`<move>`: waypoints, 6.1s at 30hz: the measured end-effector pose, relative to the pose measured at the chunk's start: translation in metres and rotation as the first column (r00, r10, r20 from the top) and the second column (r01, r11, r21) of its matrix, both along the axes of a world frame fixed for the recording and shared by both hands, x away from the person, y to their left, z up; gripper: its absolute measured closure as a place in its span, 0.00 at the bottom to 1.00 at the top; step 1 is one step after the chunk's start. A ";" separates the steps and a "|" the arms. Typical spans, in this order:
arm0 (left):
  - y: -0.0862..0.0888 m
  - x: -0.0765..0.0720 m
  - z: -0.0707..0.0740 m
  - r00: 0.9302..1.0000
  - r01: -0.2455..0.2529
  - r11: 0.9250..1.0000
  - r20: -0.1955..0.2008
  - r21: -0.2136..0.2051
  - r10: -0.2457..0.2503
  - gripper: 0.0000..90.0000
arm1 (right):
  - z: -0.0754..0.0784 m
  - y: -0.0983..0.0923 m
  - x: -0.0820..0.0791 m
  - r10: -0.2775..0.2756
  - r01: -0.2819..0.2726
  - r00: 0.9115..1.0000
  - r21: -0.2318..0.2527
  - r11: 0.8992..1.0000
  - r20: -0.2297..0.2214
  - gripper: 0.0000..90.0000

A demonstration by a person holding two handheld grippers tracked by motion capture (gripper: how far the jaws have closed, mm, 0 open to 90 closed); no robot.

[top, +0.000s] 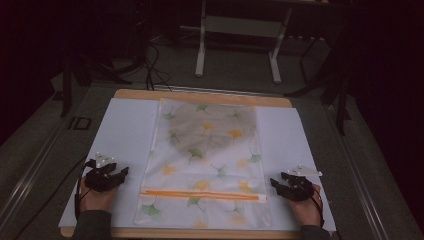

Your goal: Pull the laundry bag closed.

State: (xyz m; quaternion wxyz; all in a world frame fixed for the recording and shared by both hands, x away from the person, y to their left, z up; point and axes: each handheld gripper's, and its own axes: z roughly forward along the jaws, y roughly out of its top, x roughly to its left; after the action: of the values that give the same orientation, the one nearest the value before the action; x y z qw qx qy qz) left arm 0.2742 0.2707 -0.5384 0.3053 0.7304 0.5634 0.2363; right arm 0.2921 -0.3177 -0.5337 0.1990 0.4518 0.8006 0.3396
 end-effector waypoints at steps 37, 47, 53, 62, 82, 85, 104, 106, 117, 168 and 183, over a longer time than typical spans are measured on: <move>0.002 -0.011 0.008 0.989 0.149 0.986 -0.004 -0.076 -0.150 0.68 | 0.037 0.097 0.006 0.421 -0.422 0.907 -0.027 0.906 -0.008 0.71; 0.001 -0.013 0.009 0.986 0.165 0.984 -0.011 -0.065 -0.166 0.70 | 0.054 0.153 0.013 0.559 -0.561 0.828 -0.101 0.822 -0.051 0.76; 0.001 -0.013 0.011 0.986 0.167 0.984 -0.008 -0.065 -0.167 0.70 | 0.061 0.181 0.018 0.603 -0.607 0.794 -0.120 0.785 -0.074 0.75; 0.002 -0.014 0.012 0.985 0.169 0.983 -0.006 -0.067 -0.170 0.70 | 0.061 0.213 0.017 0.651 -0.653 0.758 -0.076 0.754 -0.048 0.79; 0.002 -0.014 0.012 0.984 0.178 0.981 -0.009 -0.074 -0.179 0.71 | 0.044 0.277 0.012 0.727 -0.727 0.686 0.075 0.682 0.030 0.85; 0.002 -0.014 0.012 0.983 0.181 0.981 -0.011 -0.072 -0.182 0.71 | 0.039 0.290 0.009 0.739 -0.739 0.673 0.084 0.669 0.038 0.85; 0.001 -0.013 0.012 0.981 0.190 0.979 -0.017 -0.067 -0.192 0.71 | 0.018 0.337 0.000 0.785 -0.783 0.619 0.074 0.617 0.013 0.85; 0.001 -0.013 0.012 0.981 0.190 0.980 -0.018 -0.067 -0.192 0.71 | 0.017 0.339 0.000 0.789 -0.787 0.614 0.075 0.612 0.016 0.85; 0.001 -0.014 0.012 0.981 0.191 0.979 -0.016 -0.068 -0.192 0.71 | 0.008 0.354 -0.001 0.799 -0.797 0.601 0.063 0.600 -0.003 0.85; -0.004 -0.041 0.015 0.940 0.303 0.911 -0.067 -0.280 -0.334 0.56 | 0.009 0.361 0.000 0.788 -0.786 0.615 0.077 0.614 -0.002 0.93; -0.014 -0.043 0.010 0.901 0.357 0.870 -0.121 -0.341 -0.417 0.51 | 0.014 0.359 0.001 0.784 -0.783 0.620 0.074 0.618 0.013 0.93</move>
State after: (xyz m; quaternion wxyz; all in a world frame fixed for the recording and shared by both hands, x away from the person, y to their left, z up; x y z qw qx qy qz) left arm 0.2313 0.2562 -0.5285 0.4022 0.7907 0.4616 0.0074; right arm 0.2933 0.0410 -0.5202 0.0064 0.0682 0.9066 0.4165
